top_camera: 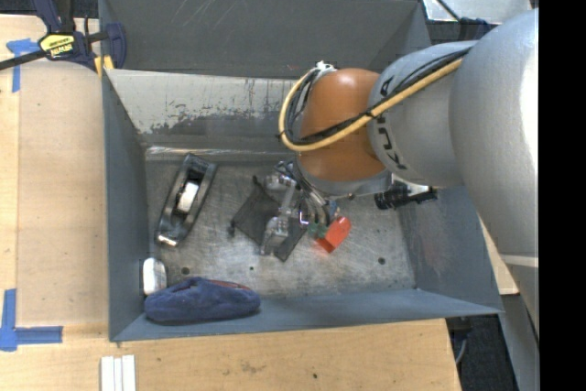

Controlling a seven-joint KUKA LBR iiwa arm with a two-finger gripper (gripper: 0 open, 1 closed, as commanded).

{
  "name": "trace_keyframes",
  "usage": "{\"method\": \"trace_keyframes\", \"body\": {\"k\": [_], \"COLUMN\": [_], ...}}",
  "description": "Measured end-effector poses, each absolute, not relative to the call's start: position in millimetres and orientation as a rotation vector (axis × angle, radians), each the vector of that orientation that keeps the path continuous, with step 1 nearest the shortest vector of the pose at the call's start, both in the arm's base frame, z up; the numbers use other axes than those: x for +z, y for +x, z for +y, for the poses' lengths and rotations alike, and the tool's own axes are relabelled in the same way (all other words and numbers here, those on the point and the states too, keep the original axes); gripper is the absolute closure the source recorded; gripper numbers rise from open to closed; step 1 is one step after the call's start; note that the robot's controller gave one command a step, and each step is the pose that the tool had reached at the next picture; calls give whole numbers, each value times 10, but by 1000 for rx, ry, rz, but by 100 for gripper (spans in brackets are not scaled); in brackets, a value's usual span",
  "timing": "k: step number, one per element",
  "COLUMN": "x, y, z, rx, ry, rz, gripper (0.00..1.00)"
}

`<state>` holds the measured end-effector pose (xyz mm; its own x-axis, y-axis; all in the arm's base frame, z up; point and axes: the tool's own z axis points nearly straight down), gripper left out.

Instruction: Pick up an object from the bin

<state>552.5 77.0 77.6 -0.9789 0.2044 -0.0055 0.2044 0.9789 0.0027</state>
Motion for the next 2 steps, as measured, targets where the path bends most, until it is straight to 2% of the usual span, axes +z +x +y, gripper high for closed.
{"method": "trace_keyframes", "body": {"k": [2], "x": [787], "y": [5547], "z": [763], "rx": [4], "ry": [325], "rz": [3115], "gripper": [0]}}
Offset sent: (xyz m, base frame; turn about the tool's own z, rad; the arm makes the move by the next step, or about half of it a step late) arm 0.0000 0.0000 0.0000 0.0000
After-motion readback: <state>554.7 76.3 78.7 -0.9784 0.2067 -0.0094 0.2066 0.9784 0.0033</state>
